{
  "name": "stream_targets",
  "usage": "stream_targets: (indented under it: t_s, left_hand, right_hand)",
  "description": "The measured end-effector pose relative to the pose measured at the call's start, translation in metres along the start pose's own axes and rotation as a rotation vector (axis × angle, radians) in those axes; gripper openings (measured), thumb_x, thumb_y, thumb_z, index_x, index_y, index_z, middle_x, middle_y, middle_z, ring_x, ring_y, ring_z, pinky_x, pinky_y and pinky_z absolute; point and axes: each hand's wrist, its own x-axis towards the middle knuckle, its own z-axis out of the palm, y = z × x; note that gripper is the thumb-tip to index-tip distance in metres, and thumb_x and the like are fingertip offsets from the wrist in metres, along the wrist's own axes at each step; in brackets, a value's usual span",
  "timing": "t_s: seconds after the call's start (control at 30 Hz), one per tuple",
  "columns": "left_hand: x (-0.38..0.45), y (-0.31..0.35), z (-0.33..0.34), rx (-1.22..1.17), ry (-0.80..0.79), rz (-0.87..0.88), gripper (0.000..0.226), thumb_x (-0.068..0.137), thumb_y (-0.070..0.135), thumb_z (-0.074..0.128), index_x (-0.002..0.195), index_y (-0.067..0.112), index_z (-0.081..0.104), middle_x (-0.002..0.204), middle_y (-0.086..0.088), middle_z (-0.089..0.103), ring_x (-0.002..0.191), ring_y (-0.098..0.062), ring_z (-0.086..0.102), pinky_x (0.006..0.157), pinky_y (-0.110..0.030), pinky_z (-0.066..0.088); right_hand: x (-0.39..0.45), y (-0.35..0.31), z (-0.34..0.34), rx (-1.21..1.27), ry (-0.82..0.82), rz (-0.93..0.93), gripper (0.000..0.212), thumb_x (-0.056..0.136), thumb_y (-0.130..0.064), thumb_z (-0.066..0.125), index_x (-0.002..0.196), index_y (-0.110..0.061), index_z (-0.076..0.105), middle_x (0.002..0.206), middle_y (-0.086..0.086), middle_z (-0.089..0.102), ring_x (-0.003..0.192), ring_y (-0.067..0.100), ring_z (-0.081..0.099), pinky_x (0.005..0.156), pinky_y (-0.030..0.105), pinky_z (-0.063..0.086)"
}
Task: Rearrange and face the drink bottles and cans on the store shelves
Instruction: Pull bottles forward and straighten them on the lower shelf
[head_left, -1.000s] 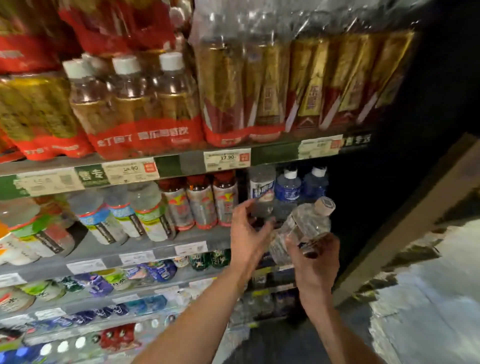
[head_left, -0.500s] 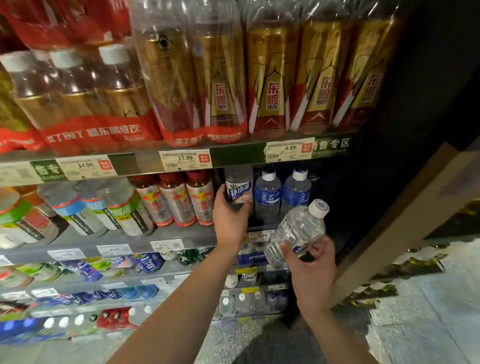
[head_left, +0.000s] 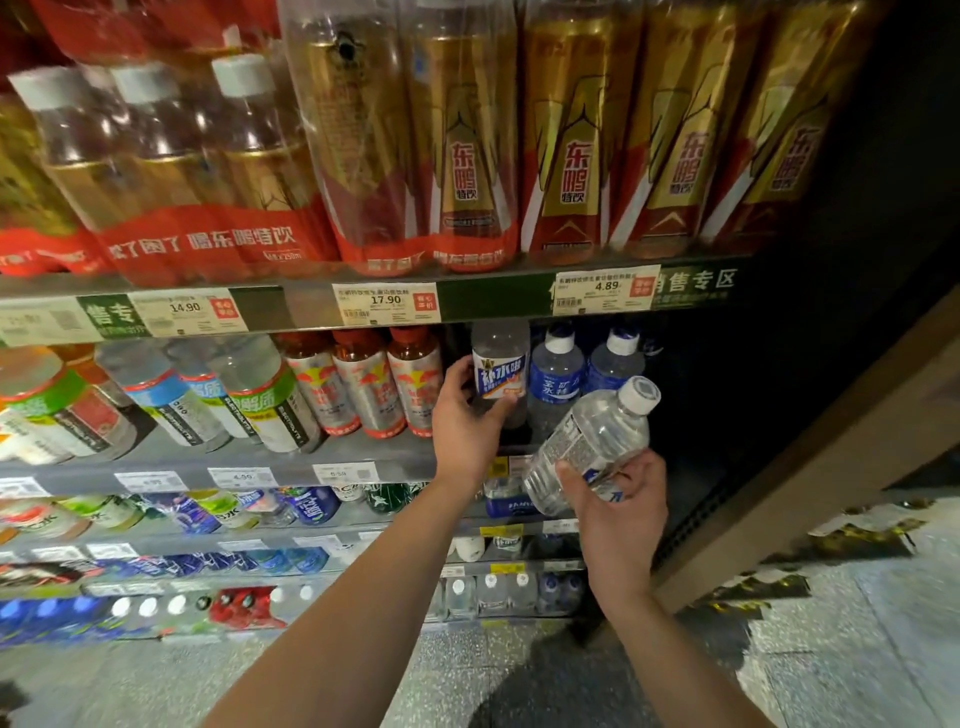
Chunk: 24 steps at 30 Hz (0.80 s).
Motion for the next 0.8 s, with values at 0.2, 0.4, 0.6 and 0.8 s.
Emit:
stream_targets:
  t_s: [0.2,0.4,0.6,0.8]
  left_hand:
    - [-0.005,0.001,0.002,-0.028,-0.013,0.031,0.057,0.082,0.011,0.081,0.132,0.019,0.053,0.102,0.026,0.064,0.089,0.019,0.061,0.075,-0.006,0.05]
    - [-0.012,0.004,0.008,-0.024,-0.065,0.065,0.053,0.081,0.016,0.083,0.124,0.03,0.053,0.11,0.014,0.07,0.097,0.008,0.066,0.086,-0.019,0.055]
    - [-0.015,0.003,-0.005,-0.011,0.039,0.051,0.041,0.083,0.021,0.082,0.119,0.019,0.063,0.098,0.016,0.067,0.085,0.012,0.063,0.079,-0.012,0.052]
    - [-0.007,-0.018,-0.053,0.073,0.405,0.094,0.029,0.08,0.027,0.083,0.095,0.023,0.058,0.091,0.006,0.061,0.086,-0.015,0.061,0.082,-0.036,0.054]
  right_hand:
    - [0.007,0.0,0.002,-0.003,0.022,-0.035,0.047,0.071,-0.018,0.089,0.096,-0.032,0.052,0.09,-0.012,0.059,0.082,0.0,0.057,0.077,0.015,0.045]
    - [0.007,-0.004,0.014,-0.002,0.015,-0.042,0.052,0.07,-0.016,0.09,0.11,-0.011,0.057,0.098,-0.002,0.064,0.086,-0.002,0.059,0.077,0.01,0.045]
    - [0.0,-0.012,0.027,-0.028,-0.009,-0.08,0.053,0.069,-0.019,0.091,0.11,-0.017,0.057,0.1,-0.01,0.066,0.09,-0.002,0.062,0.081,0.013,0.047]
    - [-0.007,-0.028,0.059,-0.034,-0.025,-0.143,0.051,0.067,-0.018,0.091,0.091,-0.033,0.049,0.088,-0.013,0.061,0.086,0.003,0.062,0.083,0.02,0.047]
